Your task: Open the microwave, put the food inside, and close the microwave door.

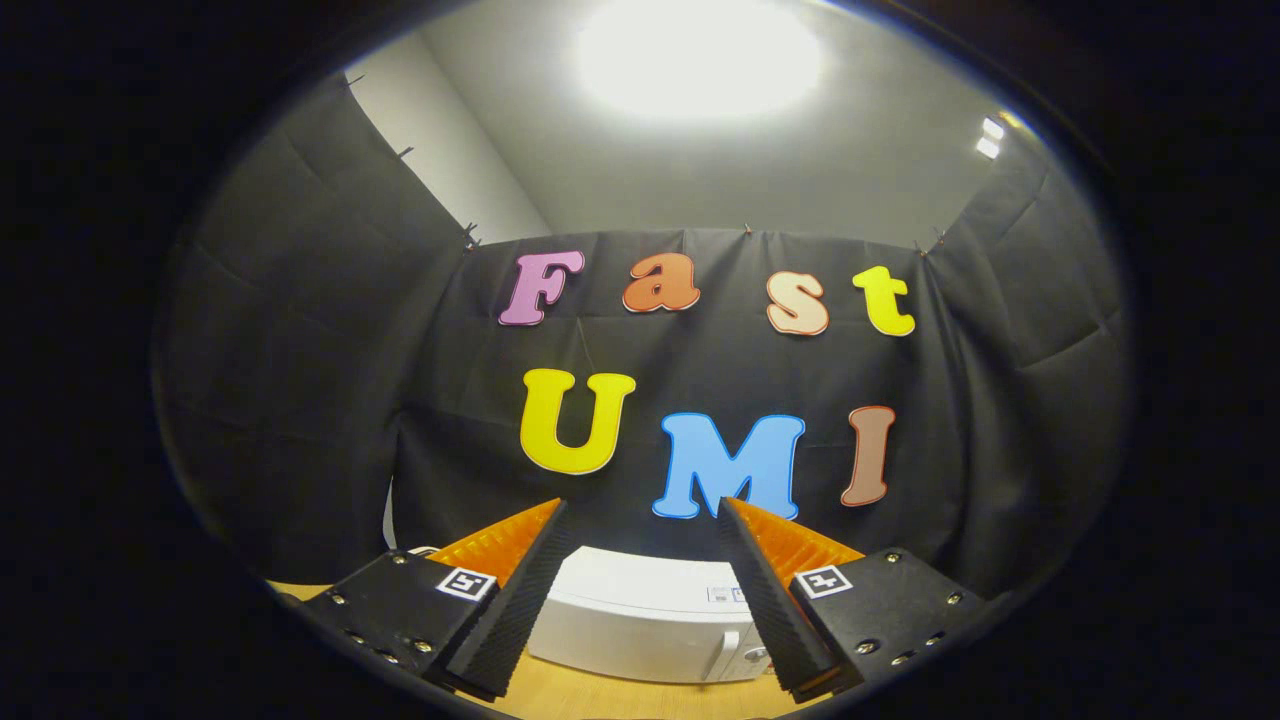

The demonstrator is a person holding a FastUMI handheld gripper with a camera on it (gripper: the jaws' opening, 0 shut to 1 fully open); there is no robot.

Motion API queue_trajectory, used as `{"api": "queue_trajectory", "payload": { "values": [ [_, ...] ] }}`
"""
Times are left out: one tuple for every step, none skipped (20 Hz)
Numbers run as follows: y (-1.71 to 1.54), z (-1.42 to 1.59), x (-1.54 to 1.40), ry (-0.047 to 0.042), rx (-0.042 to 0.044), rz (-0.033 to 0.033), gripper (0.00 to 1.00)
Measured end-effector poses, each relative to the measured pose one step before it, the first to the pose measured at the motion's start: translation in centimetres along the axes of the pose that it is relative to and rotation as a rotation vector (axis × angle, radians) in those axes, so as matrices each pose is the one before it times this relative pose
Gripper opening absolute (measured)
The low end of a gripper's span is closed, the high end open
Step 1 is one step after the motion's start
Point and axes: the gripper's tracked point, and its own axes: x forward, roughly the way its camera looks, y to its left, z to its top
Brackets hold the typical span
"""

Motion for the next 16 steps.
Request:
{"api": "queue_trajectory", "payload": {
  "values": [
    [-0.057, -0.054, 0.159, 0.00188, 0.00485, 0.00057, 0.93],
    [0.001, -0.243, 0.209, 0.00929, 0.00946, 0.00138, 0.93],
    [-0.021, -0.228, 0.151, 0.01438, 0.01313, 0.00305, 0.93],
    [-0.201, -0.281, 0.108, 0.01516, 0.0088, -0.00078, 0.93],
    [-0.383, -0.242, 0.111, 0.01201, 0.00125, -0.00964, 0.93],
    [-0.257, -0.072, 0.176, 0.00513, 0.00365, -0.00232, 0.93],
    [-0.113, 0.08, 0.097, -0.00248, 0.00519, -0.00621, 0.93],
    [-0.525, -0.023, 0.068, -0.00518, 0.00379, -0.01099, 0.93],
    [-0.177, 0.071, 0.148, -0.00608, 0.00284, -0.00422, 0.93],
    [-0.22, -0.187, 0.176, -0.00356, 0.00104, -0.00367, 0.93],
    [-0.223, -0.217, 0.024, 0.00011, -0.00106, -0.00397, 0.93],
    [-0.252, -0.302, 0.026, 0.00224, 0.00116, -0.0049, 0.93],
    [-0.298, -0.388, 0.143, 0.00333, 0.00211, -0.00451, 0.93],
    [-0.318, -0.529, 0.184, 0.00611, 0.00219, -0.00583, 0.93],
    [-0.379, -0.61, 0.153, 0.0086, 0.0036, -0.00535, 0.93],
    [-0.31, -0.93, 0.184, 0.00905, 0.00634, -0.00433, 0.94]
  ]
}}
